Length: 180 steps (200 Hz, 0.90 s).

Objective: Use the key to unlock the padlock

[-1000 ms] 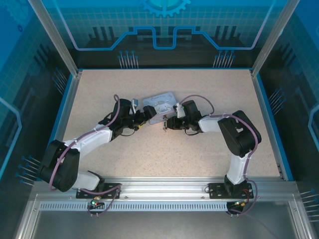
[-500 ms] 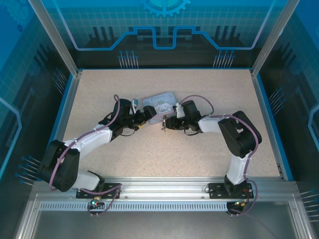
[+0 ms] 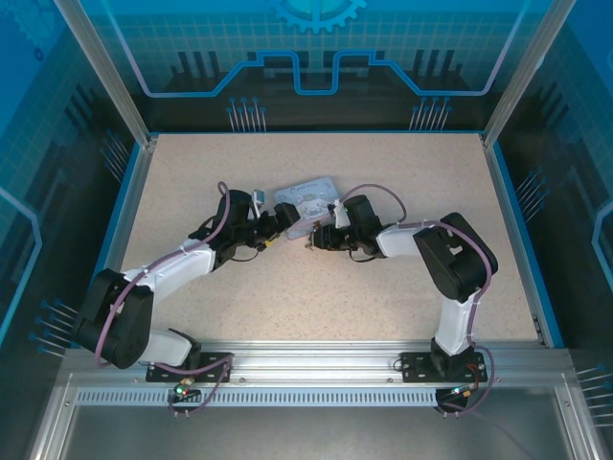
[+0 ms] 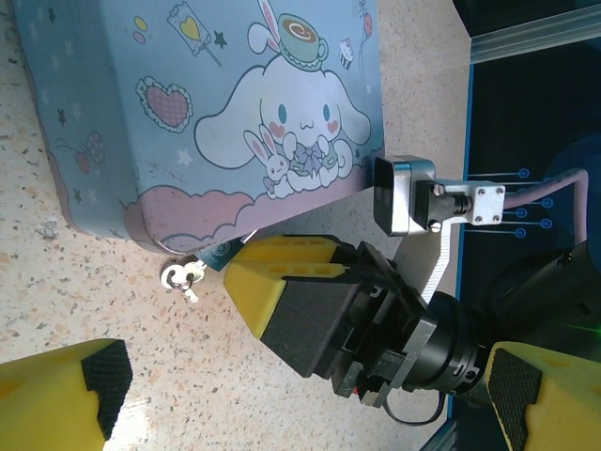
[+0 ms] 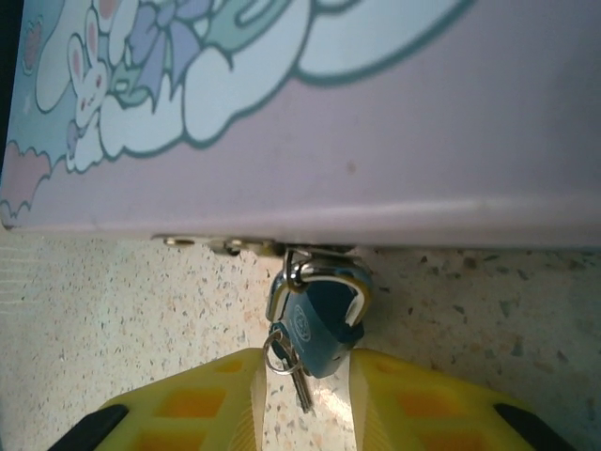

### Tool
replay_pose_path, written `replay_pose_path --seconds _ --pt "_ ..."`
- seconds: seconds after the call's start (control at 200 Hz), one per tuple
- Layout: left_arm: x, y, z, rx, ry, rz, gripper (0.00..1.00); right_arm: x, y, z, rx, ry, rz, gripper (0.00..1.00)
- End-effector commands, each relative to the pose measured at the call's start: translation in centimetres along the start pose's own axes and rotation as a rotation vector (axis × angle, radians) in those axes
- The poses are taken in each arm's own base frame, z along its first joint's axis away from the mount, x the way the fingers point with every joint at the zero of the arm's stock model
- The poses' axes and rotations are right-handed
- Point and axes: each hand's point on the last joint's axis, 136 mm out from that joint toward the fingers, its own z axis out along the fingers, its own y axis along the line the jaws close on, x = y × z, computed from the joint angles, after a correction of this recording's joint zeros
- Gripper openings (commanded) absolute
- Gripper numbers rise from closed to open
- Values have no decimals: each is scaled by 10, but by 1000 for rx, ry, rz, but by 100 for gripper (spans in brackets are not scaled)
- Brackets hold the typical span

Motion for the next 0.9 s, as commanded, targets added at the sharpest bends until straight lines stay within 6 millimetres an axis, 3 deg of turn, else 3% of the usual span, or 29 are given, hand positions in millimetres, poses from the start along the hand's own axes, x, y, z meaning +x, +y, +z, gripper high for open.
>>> replay_pose_path --seconds 0.0,0.15,0.18,0.38,0.65,0.895 --pt "-8 -5 0 21 -14 11 99 14 -12 9 39 16 36 32" --pt "-9 -6 -1 24 -15 9 99 9 -12 9 63 -16 43 41" --pt "-9 -7 -1 25 -16 11 99 19 -18 8 80 -2 54 41" --pt "-9 -7 1 27 -13 9 99 23 -15 13 87 -11 60 40" --pt "-12 -4 2 19 -20 6 99 28 -13 17 95 -10 52 32" --pt "-26 5 4 -35 -57 16 99 29 -12 16 102 -17 66 17"
